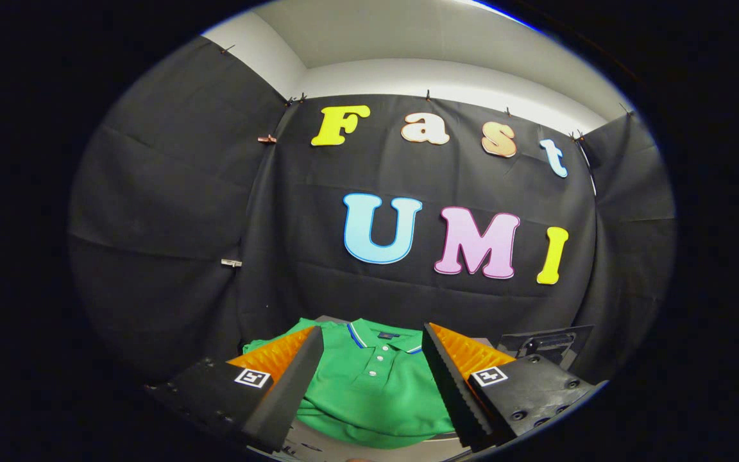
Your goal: Put the clothes into the washing machine and then close the washing machine lid.
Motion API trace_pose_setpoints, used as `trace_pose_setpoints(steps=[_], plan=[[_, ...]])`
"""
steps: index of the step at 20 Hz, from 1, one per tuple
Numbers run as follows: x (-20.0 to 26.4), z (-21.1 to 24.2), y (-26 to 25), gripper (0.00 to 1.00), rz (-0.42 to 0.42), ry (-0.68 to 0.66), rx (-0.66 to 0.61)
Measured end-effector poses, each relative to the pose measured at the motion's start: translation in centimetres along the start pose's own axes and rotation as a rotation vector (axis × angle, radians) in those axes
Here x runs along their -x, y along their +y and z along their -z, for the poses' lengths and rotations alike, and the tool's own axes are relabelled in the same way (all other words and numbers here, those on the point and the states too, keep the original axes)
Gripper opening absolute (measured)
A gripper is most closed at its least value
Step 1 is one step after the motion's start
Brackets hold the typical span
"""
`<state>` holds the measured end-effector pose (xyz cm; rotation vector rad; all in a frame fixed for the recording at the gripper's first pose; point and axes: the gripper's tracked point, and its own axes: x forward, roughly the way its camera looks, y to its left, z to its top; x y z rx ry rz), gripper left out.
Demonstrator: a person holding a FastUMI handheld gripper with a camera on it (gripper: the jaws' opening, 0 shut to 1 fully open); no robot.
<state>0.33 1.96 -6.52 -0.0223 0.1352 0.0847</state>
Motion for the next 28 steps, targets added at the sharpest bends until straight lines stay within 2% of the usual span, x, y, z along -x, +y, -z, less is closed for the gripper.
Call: trace_pose_setpoints(steps=[8, 12, 17, 20, 23, 24, 27, 28], plan=[[-3.3, 3.0, 1.2, 0.98, -0.049, 0.179, 0.047], [-6.4, 6.2, 0.2, 0.98, -0.03, 0.38, 0.022], [-8.8, 12.2, -0.7, 0.99, -0.019, 0.708, -0.106], [-9.6, 11.9, -0.7, 0.97, -0.059, 0.73, -0.068], [-9.4, 12.1, -0.6, 0.99, -0.095, 0.691, -0.063], [-9.6, 12.1, -1.1, 0.96, -0.091, 0.67, -0.059], [-10.3, 12.4, -1.9, 0.5, -0.112, 0.638, -0.088], [-10.1, 12.4, -1.6, 0.5, -0.115, 0.65, -0.083]])
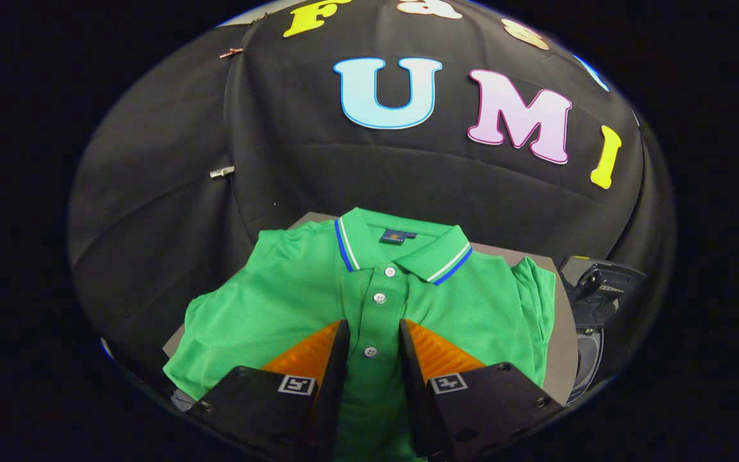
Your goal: Put the clothes into the washing machine and then close the washing machine lid.
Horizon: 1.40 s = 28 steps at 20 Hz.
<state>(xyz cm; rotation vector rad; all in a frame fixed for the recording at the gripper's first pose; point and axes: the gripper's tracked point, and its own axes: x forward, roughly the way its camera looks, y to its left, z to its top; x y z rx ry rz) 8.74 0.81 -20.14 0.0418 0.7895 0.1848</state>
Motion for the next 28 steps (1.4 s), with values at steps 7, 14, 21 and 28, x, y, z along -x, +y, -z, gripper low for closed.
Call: trace_pose_setpoints(steps=[7, 14, 21, 28], plan=[[0.4, -1.2, -0.4, 0.07, 0.048, -0.026, 0.064], [3.1, -4.9, -0.6, 0.05, 0.014, -0.105, 0.095], [5.3, -6.7, -2.6, 0.05, -0.074, -0.133, 0.107], [7.4, -8.2, -5.5, 0.04, -0.206, -0.168, 0.162]])
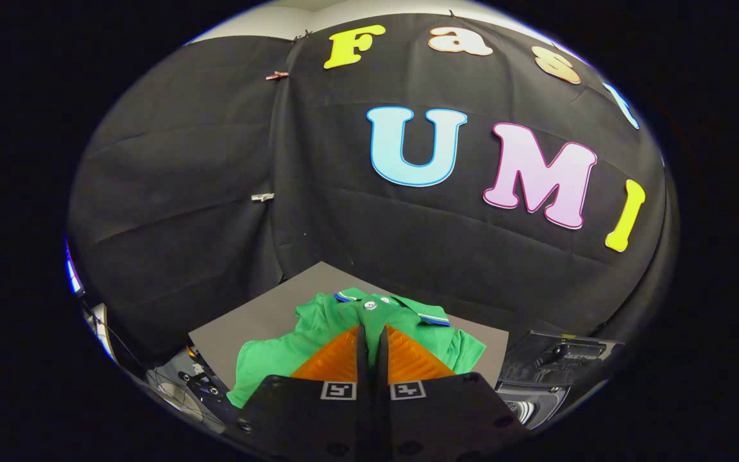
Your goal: Put the clothes into the washing machine and then close the washing machine lid.
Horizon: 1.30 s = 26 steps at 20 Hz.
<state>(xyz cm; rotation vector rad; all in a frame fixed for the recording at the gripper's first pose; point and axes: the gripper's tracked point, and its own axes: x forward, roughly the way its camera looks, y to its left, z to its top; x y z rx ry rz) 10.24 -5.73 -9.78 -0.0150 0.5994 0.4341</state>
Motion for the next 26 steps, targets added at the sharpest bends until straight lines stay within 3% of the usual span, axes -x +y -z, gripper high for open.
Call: trace_pose_setpoints(steps=[6, 16, 21, 26], plan=[[1.8, 0.5, -2.3, 0.05, -0.087, -0.01, 0.011], [5.7, 1.6, -11.2, 0.04, -0.147, -0.039, 0.015], [7.7, 1.9, -15.9, 0.04, -0.158, -0.066, 0.012], [10.0, 2.8, -20.2, 0.04, -0.109, -0.073, -0.028]])
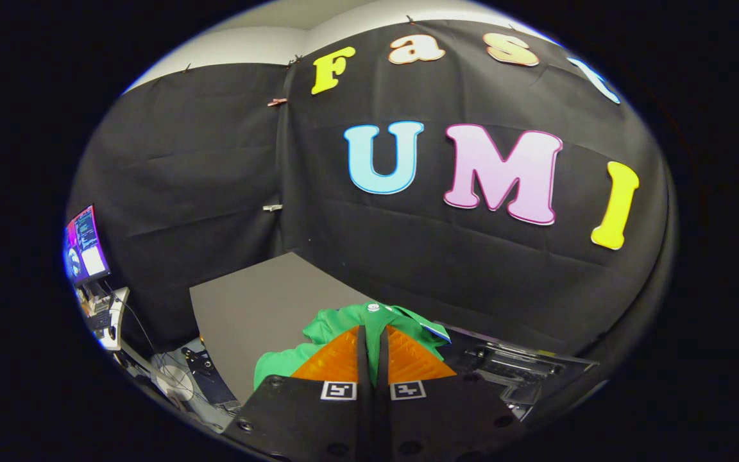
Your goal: Put the clothes into the washing machine and then close the washing machine lid.
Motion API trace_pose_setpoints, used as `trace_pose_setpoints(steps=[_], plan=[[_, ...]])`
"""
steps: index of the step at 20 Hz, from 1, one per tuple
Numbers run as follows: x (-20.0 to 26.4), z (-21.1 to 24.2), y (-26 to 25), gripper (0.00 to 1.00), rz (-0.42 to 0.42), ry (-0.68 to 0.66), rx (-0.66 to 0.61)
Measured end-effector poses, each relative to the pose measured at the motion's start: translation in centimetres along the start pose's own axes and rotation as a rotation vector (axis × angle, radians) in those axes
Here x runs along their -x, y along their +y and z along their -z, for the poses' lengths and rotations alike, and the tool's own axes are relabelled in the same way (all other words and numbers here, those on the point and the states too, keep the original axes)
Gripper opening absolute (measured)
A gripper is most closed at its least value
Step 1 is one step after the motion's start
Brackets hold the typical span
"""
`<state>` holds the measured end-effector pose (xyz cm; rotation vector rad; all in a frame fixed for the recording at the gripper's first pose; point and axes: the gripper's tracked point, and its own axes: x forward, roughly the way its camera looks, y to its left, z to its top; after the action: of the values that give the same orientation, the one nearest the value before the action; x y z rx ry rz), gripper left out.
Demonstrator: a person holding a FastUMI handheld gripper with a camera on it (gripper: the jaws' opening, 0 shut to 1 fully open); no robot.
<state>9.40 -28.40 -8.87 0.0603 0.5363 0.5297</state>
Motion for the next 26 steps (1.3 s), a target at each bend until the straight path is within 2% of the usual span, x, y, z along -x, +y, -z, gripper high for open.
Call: trace_pose_setpoints(steps=[6, 12, 26], plan=[[3.3, 1.7, -4.9, 0.05, 0.083, 0.017, -0.025], [3.3, 4.8, -9.1, 0.04, 0.161, 0.058, -0.051], [-2.1, 23.5, -15.5, 0.05, 0.311, 0.344, -0.24]])
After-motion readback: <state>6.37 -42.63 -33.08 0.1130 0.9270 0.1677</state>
